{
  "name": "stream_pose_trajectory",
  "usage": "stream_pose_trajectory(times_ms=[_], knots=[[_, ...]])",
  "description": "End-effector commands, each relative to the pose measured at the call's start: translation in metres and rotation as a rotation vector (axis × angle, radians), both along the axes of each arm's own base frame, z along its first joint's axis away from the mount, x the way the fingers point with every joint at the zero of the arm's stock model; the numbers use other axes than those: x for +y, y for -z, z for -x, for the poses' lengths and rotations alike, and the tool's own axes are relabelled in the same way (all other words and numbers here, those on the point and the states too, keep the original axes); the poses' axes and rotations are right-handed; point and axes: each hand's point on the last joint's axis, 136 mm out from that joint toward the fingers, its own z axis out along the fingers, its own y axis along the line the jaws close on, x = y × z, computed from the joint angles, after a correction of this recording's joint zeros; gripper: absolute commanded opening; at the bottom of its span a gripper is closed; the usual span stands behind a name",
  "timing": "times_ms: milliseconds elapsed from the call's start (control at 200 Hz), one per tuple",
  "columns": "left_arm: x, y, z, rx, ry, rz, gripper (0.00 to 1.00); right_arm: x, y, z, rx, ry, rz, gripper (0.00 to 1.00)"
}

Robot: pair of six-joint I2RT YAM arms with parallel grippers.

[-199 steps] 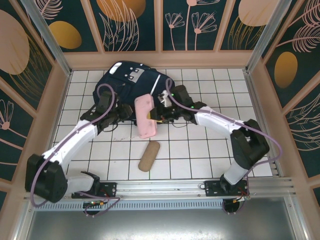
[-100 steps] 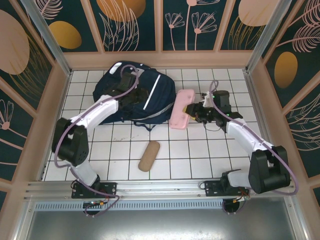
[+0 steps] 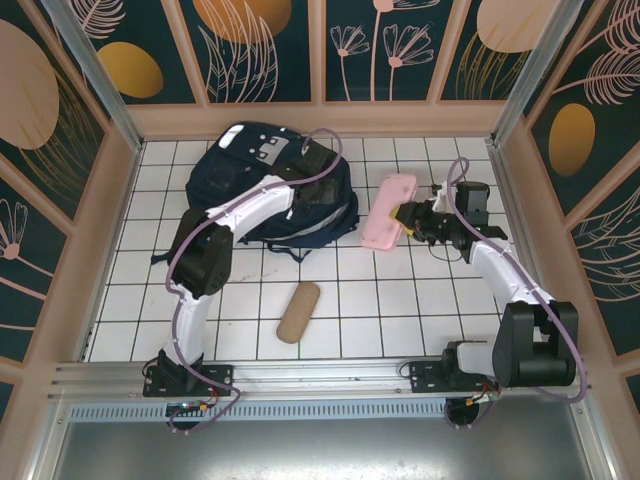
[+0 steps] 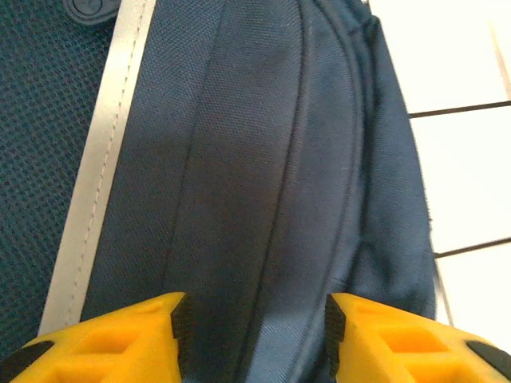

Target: Pack books, pencil case, and school supplies into a backpack

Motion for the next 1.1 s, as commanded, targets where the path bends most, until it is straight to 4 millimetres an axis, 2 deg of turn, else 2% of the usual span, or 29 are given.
stream_pose_trajectory(times_ms=[0, 165, 260, 345, 420, 645, 815, 946, 1096], knots=[[0.022, 0.007, -0.006, -0.046, -0.03, -0.21, 0.5, 0.003, -0.009, 0.008, -0.035, -0.043, -0.026, 0.18], [0.03, 0.02, -0.012, -0.049, -0.052, -0.286, 0.46, 0.003, -0.007, 0.006, -0.031, -0.046, -0.031, 0.18], [0.032, 0.025, -0.014, -0.042, -0.054, -0.306, 0.34, 0.003, -0.007, 0.004, -0.032, -0.046, -0.034, 0.18], [0.03, 0.016, -0.014, -0.063, -0.057, -0.281, 0.15, 0.003, -0.007, 0.002, -0.033, -0.049, -0.036, 0.18], [0.031, -0.001, -0.015, -0.098, -0.069, -0.254, 0.0, 0.004, -0.007, 0.001, -0.036, -0.049, -0.04, 0.18], [0.039, -0.06, -0.02, -0.169, -0.109, -0.176, 0.0, 0.006, -0.009, -0.008, -0.049, -0.051, -0.063, 0.18], [0.058, -0.104, -0.024, -0.193, -0.144, -0.034, 0.0, 0.01, -0.013, -0.018, -0.064, -0.055, -0.083, 0.18], [0.071, -0.134, -0.026, -0.2, -0.137, 0.133, 0.0, 0.022, -0.017, -0.028, -0.078, -0.072, -0.095, 0.18], [0.086, -0.172, -0.025, -0.234, -0.107, 0.298, 0.0, 0.048, -0.024, -0.043, -0.099, -0.108, -0.113, 0.18]])
